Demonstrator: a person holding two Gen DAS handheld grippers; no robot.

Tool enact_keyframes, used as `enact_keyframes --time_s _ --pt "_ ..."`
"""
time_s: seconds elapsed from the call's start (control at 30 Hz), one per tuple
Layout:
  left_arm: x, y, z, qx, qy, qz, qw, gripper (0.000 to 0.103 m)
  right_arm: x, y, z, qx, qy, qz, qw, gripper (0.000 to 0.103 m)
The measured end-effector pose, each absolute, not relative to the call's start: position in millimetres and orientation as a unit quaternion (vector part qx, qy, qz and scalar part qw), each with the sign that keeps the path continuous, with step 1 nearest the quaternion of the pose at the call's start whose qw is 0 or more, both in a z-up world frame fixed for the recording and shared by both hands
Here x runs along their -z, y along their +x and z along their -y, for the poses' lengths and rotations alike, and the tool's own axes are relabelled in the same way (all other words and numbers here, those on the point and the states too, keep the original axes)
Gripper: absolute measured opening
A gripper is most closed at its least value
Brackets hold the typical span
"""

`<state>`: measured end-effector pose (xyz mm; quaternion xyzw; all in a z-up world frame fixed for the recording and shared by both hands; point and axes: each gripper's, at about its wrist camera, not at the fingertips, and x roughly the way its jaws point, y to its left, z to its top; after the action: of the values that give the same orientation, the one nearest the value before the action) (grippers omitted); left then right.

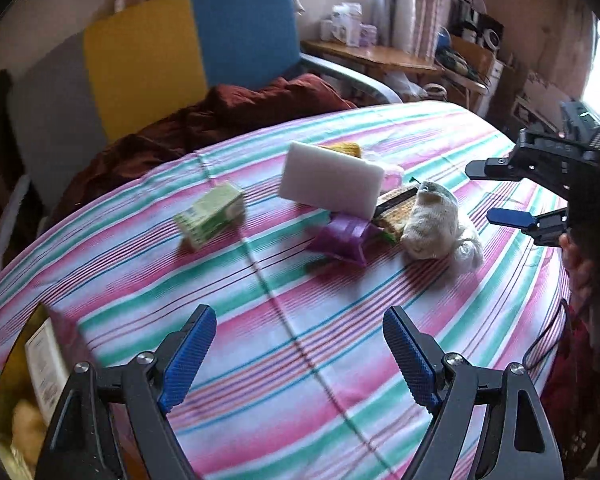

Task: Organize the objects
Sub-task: 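Grasp the purple snack pouch with the left gripper and lift it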

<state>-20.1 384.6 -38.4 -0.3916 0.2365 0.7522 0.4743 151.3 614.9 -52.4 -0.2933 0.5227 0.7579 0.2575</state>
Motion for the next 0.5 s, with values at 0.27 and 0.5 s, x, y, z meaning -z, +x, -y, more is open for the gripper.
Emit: enact_keyframes --time_s 0.27,0.5 --pt "59 -31 -438 -0.728 -0.392 -0.271 0.493 0.086 56 148 -616 -0.755 -0.297 -0.532 0.242 0.074" --pt "77 -38 -476 -0.706 -0.393 -0.288 0.514 0.082 58 145 -615 -0.755 -0.304 -0.533 0.233 0.074"
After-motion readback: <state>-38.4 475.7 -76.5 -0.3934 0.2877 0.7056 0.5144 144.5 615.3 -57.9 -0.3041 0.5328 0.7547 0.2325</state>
